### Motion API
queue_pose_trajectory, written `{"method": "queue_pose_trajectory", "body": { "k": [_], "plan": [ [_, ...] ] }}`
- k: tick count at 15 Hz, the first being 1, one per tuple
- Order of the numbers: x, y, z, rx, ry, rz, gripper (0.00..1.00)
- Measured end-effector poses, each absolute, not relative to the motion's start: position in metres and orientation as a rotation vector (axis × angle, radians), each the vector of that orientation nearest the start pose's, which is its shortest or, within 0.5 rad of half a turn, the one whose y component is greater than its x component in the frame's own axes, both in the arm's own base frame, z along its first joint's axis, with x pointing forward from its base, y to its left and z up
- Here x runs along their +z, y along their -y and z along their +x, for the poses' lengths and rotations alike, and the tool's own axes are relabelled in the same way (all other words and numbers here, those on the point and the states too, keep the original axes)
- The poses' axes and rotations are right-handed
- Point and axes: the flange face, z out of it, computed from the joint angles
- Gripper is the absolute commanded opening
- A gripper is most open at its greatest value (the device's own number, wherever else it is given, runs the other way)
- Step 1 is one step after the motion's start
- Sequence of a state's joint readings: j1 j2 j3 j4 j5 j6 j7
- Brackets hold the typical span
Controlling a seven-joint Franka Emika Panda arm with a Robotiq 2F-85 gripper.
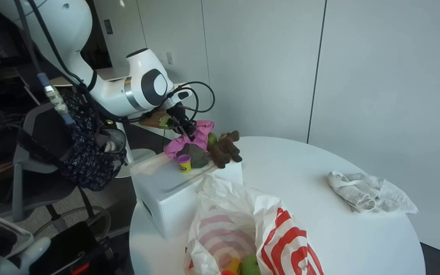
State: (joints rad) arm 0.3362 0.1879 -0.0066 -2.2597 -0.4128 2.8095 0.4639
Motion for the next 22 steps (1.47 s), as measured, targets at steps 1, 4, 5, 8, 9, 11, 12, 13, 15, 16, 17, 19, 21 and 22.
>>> {"method": "queue_pose_trajectory", "body": {
  "k": [1, 4, 5, 8, 9, 11, 12, 13, 15, 16, 17, 19, 21, 22],
  "plan": [
    [0.33, -0.198, 0.527, -0.669, 0.319, -3.085, 0.08],
    [0.386, -0.181, 0.514, -0.764, 0.189, -3.008, 0.08],
    [0.405, -0.175, 0.509, -0.801, 0.151, -2.982, 0.08],
    [0.459, -0.153, 0.49, -0.928, 0.061, -2.922, 0.08],
    [0.474, -0.145, 0.482, -0.967, 0.034, -2.909, 0.08],
    [0.498, -0.125, 0.467, -1.007, -0.034, -2.914, 0.08],
    [0.505, -0.113, 0.459, -1.005, -0.081, -2.938, 0.09],
    [0.509, -0.1, 0.45, -0.989, -0.135, -2.97, 0.09],
    [0.509, -0.075, 0.432, -0.893, -0.256, -3.062, 0.09],
    [0.506, -0.064, 0.422, -0.815, -0.314, -3.112, 0.09],
    [0.502, -0.055, 0.411, -0.718, -0.371, -3.164, 0.09],
    [0.492, -0.04, 0.39, -0.51, -0.465, -3.247, 0.09],
    [0.48, -0.029, 0.373, -0.297, -0.549, -3.309, 0.09],
    [0.473, -0.024, 0.366, -0.19, -0.587, -3.333, 0.09]
  ]
}}
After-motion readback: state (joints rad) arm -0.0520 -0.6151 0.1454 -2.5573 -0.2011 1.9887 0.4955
